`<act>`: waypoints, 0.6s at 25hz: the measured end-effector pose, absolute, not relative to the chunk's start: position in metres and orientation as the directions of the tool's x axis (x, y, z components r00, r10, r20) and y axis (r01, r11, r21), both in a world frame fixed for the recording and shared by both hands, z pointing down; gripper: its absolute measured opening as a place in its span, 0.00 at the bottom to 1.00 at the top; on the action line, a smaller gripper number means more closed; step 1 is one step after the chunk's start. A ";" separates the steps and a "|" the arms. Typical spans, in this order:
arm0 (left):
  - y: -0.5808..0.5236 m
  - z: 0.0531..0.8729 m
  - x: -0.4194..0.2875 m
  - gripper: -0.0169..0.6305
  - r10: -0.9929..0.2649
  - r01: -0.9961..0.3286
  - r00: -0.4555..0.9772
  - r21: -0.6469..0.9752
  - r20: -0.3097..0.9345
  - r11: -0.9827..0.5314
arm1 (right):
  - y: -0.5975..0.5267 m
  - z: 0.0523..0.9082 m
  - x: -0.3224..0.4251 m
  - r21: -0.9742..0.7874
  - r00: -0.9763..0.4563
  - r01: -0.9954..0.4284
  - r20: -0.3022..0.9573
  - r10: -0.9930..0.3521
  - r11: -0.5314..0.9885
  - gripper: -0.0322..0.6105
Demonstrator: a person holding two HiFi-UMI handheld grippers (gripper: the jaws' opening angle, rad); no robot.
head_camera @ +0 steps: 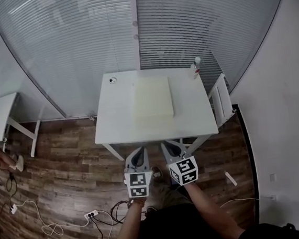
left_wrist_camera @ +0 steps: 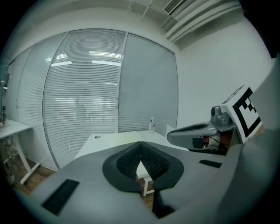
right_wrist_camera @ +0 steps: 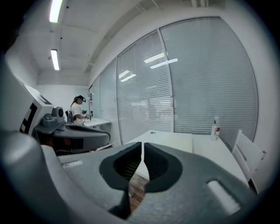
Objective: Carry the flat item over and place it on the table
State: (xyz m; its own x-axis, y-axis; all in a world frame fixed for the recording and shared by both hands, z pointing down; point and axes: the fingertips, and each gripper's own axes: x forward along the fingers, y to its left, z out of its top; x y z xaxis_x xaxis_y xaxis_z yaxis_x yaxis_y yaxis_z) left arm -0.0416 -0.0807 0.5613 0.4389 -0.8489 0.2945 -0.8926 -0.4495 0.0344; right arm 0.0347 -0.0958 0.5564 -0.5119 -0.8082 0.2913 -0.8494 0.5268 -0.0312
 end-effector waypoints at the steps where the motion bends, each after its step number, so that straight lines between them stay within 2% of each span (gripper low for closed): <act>1: -0.071 0.561 -0.042 0.03 -0.847 -0.891 0.442 0.031 0.295 -0.454 | -0.086 0.555 0.033 -0.029 -0.513 -0.848 0.288 -0.808 0.528 0.07; 15: 0.037 0.545 -0.023 0.03 -0.839 -0.865 0.491 0.013 0.236 -0.502 | 0.025 0.540 0.058 0.051 -0.480 -0.859 0.268 -0.835 0.509 0.07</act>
